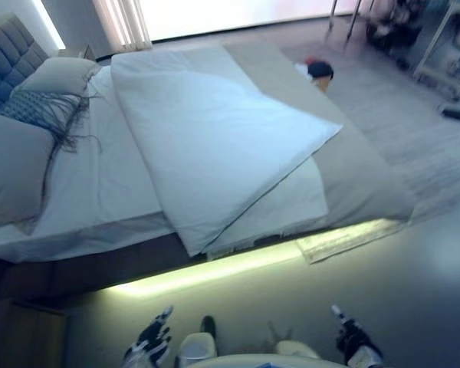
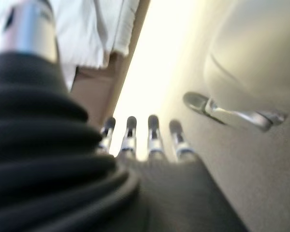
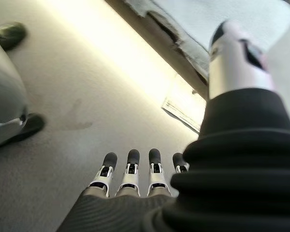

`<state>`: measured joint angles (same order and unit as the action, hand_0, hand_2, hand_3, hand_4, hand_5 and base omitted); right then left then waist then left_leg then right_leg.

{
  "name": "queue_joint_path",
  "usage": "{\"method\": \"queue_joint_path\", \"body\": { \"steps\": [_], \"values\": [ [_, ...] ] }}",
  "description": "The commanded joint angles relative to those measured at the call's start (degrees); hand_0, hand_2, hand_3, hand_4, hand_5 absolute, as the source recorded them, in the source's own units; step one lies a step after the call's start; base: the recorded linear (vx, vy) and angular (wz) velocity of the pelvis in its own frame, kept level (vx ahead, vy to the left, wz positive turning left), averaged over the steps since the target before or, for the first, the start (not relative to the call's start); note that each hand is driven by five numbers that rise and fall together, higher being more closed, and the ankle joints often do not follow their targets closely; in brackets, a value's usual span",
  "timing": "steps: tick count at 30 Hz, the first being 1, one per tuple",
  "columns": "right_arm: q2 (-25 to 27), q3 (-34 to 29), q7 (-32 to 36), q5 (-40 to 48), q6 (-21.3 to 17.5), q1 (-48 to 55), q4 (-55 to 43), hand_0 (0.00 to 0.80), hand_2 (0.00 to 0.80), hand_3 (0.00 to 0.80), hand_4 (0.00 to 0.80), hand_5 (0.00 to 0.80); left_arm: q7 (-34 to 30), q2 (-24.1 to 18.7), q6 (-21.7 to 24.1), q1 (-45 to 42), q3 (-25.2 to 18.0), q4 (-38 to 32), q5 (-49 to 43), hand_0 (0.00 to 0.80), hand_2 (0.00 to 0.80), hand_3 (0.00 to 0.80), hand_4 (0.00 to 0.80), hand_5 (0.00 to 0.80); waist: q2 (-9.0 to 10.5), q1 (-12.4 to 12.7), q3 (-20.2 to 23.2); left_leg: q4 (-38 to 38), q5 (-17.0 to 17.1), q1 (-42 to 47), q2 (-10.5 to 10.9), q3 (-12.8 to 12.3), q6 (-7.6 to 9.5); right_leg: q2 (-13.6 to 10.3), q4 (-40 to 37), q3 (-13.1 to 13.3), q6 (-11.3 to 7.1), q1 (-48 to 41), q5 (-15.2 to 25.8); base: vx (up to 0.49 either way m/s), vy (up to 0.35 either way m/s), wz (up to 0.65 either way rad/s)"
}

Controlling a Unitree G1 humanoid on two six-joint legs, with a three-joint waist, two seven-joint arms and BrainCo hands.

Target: Make the bed neatly

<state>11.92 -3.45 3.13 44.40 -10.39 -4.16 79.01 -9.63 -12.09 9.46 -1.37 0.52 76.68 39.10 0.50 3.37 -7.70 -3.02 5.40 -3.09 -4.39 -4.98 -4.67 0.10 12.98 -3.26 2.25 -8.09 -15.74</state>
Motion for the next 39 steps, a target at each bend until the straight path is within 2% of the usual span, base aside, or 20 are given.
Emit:
{"method": "queue_joint_path", "body": {
  "steps": [1, 4, 8, 14, 17, 18, 20, 22, 24, 26, 28, 29, 31, 34, 39],
  "values": [
    [3.0, -1.7, 1.4, -1.6, -2.0, -0.8, -1.4, 0.0, 0.0, 0.0, 0.0, 0.0, -1.6, 0.7, 1.8, 1.8, -0.9, -0.3, 1.3, 0.0, 0.0, 0.0, 0.0, 0.0, -1.91, 0.6, 0.0, 6.9, 7.3, -5.0, -0.7, -1.3, -0.11, -3.9, -8.6, 1.0, -4.15, -11.5, 6.9, 0.391, 0.254, 0.08],
    [1.7, -1.8, 1.7, -3.3, -2.3, 0.2, -2.1, 0.0, 0.0, 0.0, 0.0, 0.0, -1.5, 0.3, 1.4, 2.6, -1.0, -0.3, 0.4, 0.0, 0.0, 0.0, 0.0, 0.0, -1.77, 0.3, 1.1, 5.7, 5.5, -3.4, 0.1, -2.0, 1.42, -6.2, -7.3, -0.9, -5.11, -10.9, 7.2, 0.35, 0.24, -0.02],
    [0.2, 0.0, 3.4, -3.8, -3.2, -0.2, -3.2, 0.0, 0.0, 0.0, 0.0, 0.0, -1.9, -0.8, 1.3, 4.0, 0.9, -0.7, -1.5, 0.0, 0.0, 0.0, 0.0, 0.0, -0.77, 1.1, 2.1, 4.9, 3.2, -2.4, 2.8, -1.2, 4.25, -9.0, -5.3, -2.4, -7.19, -9.2, 10.3, 0.286, 0.185, 0.03],
    [-1.2, 2.3, 6.1, -2.5, -4.2, -2.4, -6.3, 0.0, 0.0, 0.0, 0.0, 0.0, -1.6, -1.6, 0.8, 4.8, 1.9, -1.0, -1.9, 0.0, 0.0, 0.0, 0.0, 0.0, 0.27, 1.9, 2.6, 1.9, 0.9, -4.6, 5.2, -1.6, 6.42, -10.2, -4.0, -1.0, -8.13, -7.3, 13.1, 0.153, 0.146, 0.06],
    [-1.4, 2.8, 6.0, -2.3, -4.7, -2.7, -6.4, 0.0, 0.0, 0.0, 0.0, 0.0, -2.0, -1.7, 0.3, 5.4, 2.7, -0.6, -3.3, 0.0, 0.0, 0.0, 0.0, 0.0, 0.98, 2.0, 3.5, 2.1, 0.3, -5.1, 7.1, -2.0, 7.92, -10.5, 0.0, -0.2, -8.62, -6.0, 17.1, 0.131, 0.149, -0.05],
    [-1.1, 2.7, 6.0, -2.2, -4.8, -2.4, -6.3, 0.0, 0.0, 0.0, 0.0, 0.0, -2.5, -1.8, 0.5, 5.5, 3.3, -0.4, -3.8, 0.0, 0.0, 0.0, 0.0, 0.0, 0.68, 1.6, 3.4, 2.2, -0.2, -4.3, 7.6, -1.9, 8.53, -11.1, 6.8, 0.0, -8.88, -3.0, 21.0, 0.144, 0.174, -0.11],
    [-0.5, 2.5, 5.8, -2.5, -4.1, -1.7, -6.3, 0.0, 0.0, 0.0, 0.0, 0.0, -2.6, -1.8, 0.3, 5.3, 3.8, -0.6, -4.6, 0.0, 0.0, 0.0, 0.0, 0.0, -0.51, 0.4, 2.8, 2.2, -1.1, -2.4, 7.3, -1.7, 9.06, -11.0, 15.2, 0.2, -8.17, 3.9, 23.2, 0.181, 0.198, 0.05],
    [0.1, 2.3, 5.5, -2.7, -3.2, -1.4, -5.8, 0.0, 0.0, 0.0, 0.0, 0.0, -1.9, -1.8, -0.2, 5.4, 4.1, -0.8, -4.6, 0.0, 0.0, 0.0, 0.0, 0.0, -1.31, -0.9, 1.9, 2.4, -1.4, -0.1, 6.9, -1.3, 8.76, -10.4, 14.8, -0.4, -7.17, 10.6, 22.2, 0.19, 0.093, 0.17],
    [0.9, 2.2, 6.3, -2.3, -3.1, -1.0, -5.1, 0.0, 0.0, 0.0, 0.0, 0.0, -2.3, -1.9, -0.1, 5.8, 4.3, -1.1, -3.8, 0.0, 0.0, 0.0, 0.0, 0.0, -1.9, -2.3, 0.4, 2.9, -1.9, 2.5, 6.4, -0.1, 8.0, -9.3, 8.3, -1.1, -6.09, 15.0, 19.7, 0.162, -0.078, 0.27],
    [1.2, 2.3, 6.9, -1.1, -3.7, -1.0, -5.4, 0.0, 0.0, 0.0, 0.0, 0.0, -3.0, -2.2, 0.3, 6.4, 4.6, -1.9, -2.6, 0.0, 0.0, 0.0, 0.0, 0.0, -1.48, -3.4, -1.3, 2.6, -3.7, 3.8, 6.7, 1.0, 7.47, -9.6, -0.2, -1.1, -6.76, 18.1, 22.2, 0.067, -0.197, 0.37],
    [1.2, 2.4, 6.2, 0.0, -3.7, -2.7, -6.2, 0.0, 0.0, 0.0, 0.0, 0.0, -3.4, -2.6, 0.5, 8.0, 5.1, -3.0, -1.2, 0.0, 0.0, 0.0, 0.0, 0.0, -0.89, -4.3, -3.4, 1.5, -6.6, 3.9, 6.9, 2.0, 7.34, -10.0, -5.5, 1.0, -8.02, 21.7, 26.2, -0.071, -0.225, 0.3],
    [1.4, 2.4, 5.1, 1.4, -3.7, -4.6, -6.4, 0.0, 0.0, 0.0, 0.0, 0.0, -3.7, -2.8, 0.6, 9.7, 5.5, -3.7, -0.5, 0.0, 0.0, 0.0, 0.0, 0.0, -0.68, -4.6, -5.0, 0.1, -8.1, 3.1, 6.8, 2.5, 7.25, -9.9, -6.3, 2.1, -8.33, 23.7, 27.3, -0.156, -0.224, 0.33],
    [1.4, 2.5, 3.4, 1.6, -3.6, -7.0, -6.9, 0.0, 0.0, 0.0, 0.0, 0.0, -3.0, -2.0, 0.5, 11.2, 5.8, -4.9, -0.2, 0.0, 0.0, 0.0, 0.0, 0.0, 0.02, -4.2, -6.2, -4.1, -9.2, 0.6, 6.4, 2.2, 6.83, -10.1, -5.3, 2.7, -8.32, 22.3, 25.0, -0.074, -0.22, 0.56],
    [2.1, 1.9, 0.1, 2.6, -3.1, -8.8, -8.5, 0.0, 0.0, 0.0, 0.0, 0.0, -2.9, -0.9, 1.2, 10.7, 6.1, -5.9, 0.7, 0.0, 0.0, 0.0, 0.0, 0.0, 1.03, -3.1, -6.9, -8.2, -9.5, -1.6, 4.8, 1.2, 5.48, -11.0, -4.0, -0.2, -8.59, 20.0, 23.0, 0.064, -0.191, 0.7],
    [6.3, 0.1, 1.0, 8.2, -0.5, -14.8, -9.0, 0.0, 0.0, 0.0, 0.0, 0.0, -4.9, -1.9, 2.7, 12.2, 8.0, -8.3, 1.0, 0.0, 0.0, 0.0, 0.0, 0.0, 1.06, -1.4, -8.7, -7.3, -8.4, -2.1, 3.6, 2.4, 4.81, -10.7, -3.1, -2.1, -8.51, 20.2, 22.1, 0.021, -0.128, 0.13]
  ]
}}
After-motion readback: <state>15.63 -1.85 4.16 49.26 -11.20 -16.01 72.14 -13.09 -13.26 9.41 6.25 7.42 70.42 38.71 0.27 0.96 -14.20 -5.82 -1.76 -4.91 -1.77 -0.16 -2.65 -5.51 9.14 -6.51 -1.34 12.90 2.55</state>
